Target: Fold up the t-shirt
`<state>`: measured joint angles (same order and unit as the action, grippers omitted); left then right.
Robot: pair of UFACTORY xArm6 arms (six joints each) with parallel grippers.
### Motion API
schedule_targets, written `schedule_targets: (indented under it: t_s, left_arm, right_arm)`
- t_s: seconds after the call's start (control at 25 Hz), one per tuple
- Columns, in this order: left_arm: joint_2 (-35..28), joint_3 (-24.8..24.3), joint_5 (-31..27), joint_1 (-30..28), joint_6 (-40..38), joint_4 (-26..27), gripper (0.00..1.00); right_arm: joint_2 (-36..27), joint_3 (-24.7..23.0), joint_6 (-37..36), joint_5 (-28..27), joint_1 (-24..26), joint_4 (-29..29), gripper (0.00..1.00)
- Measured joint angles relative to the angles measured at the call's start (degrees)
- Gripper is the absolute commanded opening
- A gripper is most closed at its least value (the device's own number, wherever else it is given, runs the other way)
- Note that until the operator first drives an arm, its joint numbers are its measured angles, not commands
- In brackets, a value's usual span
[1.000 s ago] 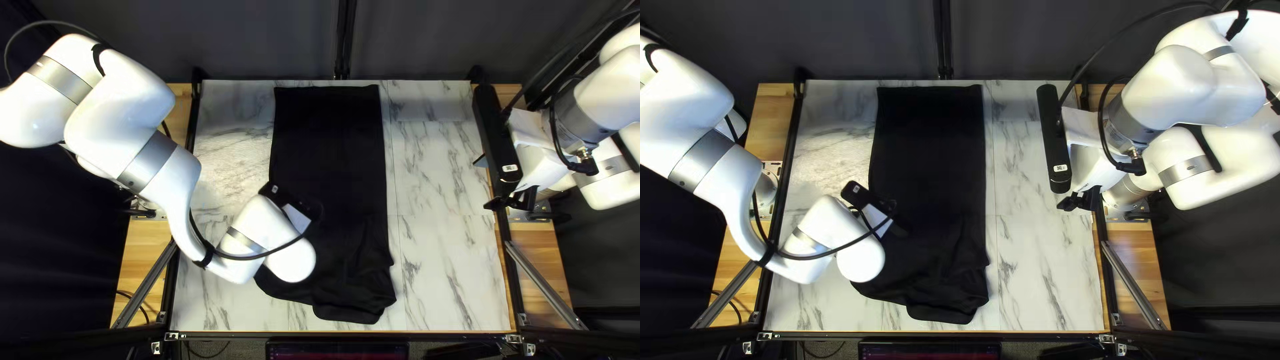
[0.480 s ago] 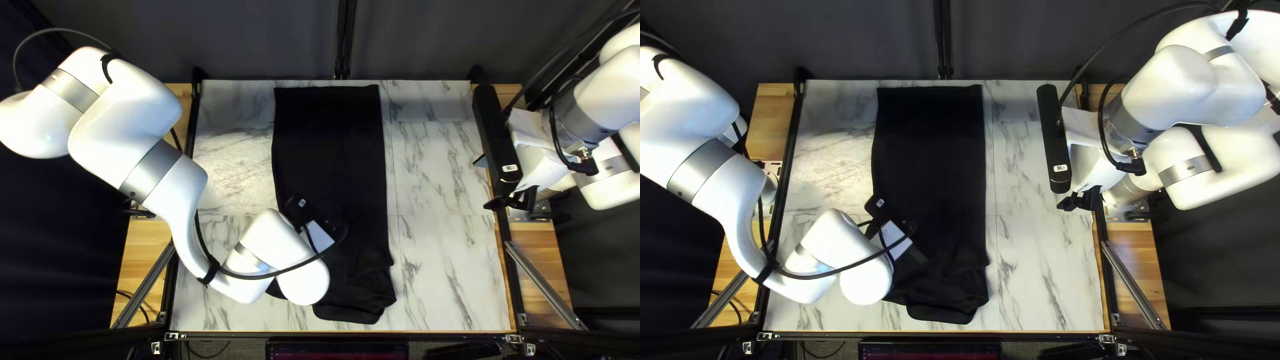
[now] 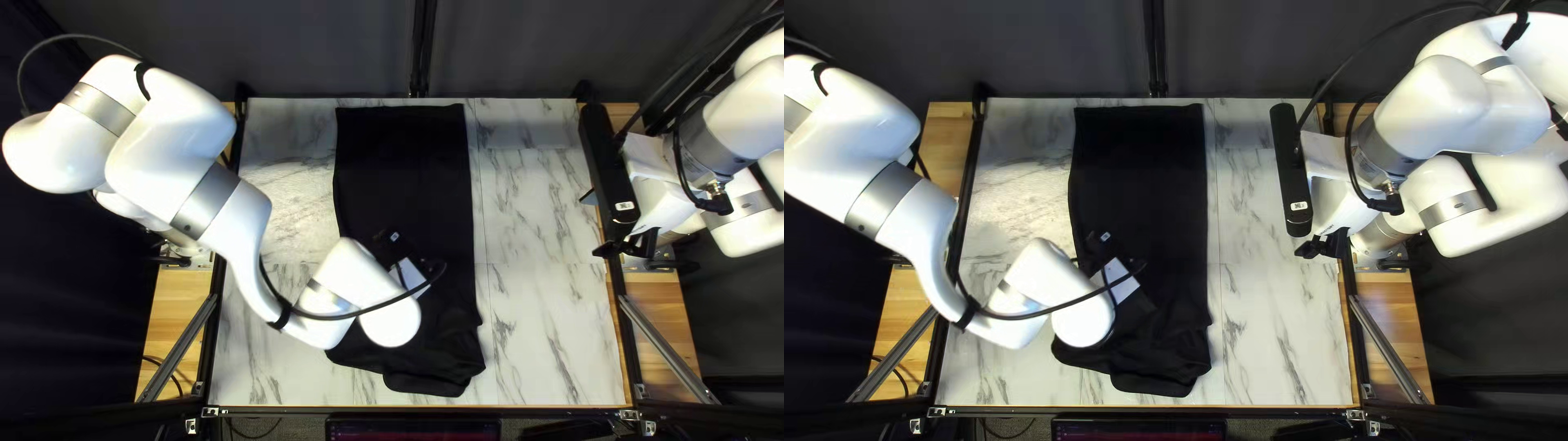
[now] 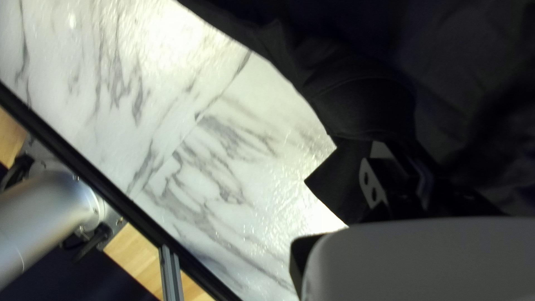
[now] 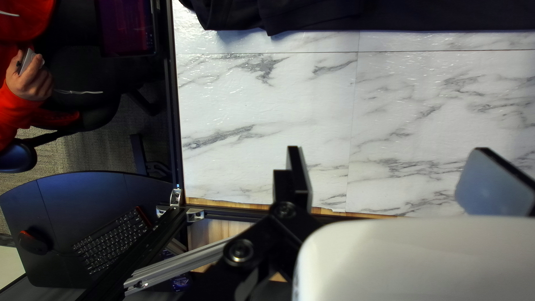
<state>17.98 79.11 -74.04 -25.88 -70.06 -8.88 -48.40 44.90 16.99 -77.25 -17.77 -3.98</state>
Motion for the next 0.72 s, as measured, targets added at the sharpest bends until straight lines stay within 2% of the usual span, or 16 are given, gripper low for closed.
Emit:
schedule_targets:
  t_s: [0.44,0.72]
  left_arm:
    - [9.0,12.4,-0.8,1.5,6.2,-0.4,0.00]
    - [13.6,15.6,2.1,3.1,9.9,0.8,0.00]
  right_arm:
    - [0.0,0.0,0.0,0.0,0.0,0.0,1.00]
    - [0.0,0.0,0.0,0.0,0.0,0.0,1.00]
